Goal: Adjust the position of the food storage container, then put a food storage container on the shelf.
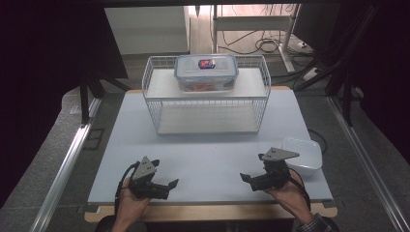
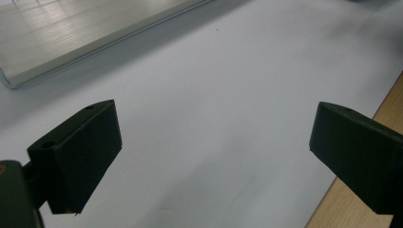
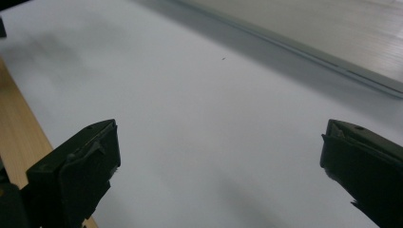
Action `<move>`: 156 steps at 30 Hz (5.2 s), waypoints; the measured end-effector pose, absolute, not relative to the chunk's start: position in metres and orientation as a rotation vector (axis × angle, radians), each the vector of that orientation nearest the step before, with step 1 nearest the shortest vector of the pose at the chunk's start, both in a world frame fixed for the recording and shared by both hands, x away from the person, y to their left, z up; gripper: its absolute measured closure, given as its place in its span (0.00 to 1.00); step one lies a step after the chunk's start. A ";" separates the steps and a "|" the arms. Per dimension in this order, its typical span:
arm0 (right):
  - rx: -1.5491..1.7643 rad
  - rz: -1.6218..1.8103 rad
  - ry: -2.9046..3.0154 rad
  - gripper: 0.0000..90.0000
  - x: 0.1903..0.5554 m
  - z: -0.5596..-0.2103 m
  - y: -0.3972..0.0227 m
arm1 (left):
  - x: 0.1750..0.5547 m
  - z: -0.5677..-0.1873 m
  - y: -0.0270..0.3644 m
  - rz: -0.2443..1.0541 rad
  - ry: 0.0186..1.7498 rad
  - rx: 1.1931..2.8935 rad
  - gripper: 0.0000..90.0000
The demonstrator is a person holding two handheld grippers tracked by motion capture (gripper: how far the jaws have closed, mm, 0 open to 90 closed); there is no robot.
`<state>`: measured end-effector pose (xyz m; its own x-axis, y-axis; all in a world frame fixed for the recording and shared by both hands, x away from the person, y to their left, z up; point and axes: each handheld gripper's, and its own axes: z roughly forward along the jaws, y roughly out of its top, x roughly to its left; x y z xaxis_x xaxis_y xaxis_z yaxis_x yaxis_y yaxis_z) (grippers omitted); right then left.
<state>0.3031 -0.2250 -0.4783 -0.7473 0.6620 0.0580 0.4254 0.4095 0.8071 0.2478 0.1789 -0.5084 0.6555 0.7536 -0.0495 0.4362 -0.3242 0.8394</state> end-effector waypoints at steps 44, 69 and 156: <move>1.467 0.741 1.943 1.00 0.347 -0.464 -0.407 | 0.253 -0.514 0.175 0.418 0.964 1.988 0.03; 1.333 0.921 2.169 0.99 0.351 -0.470 -0.338 | 0.253 -0.515 0.172 0.424 0.954 2.008 0.03; 0.788 1.150 2.482 0.05 0.313 -0.486 -0.214 | 0.253 -0.518 0.169 0.387 0.838 2.010 0.10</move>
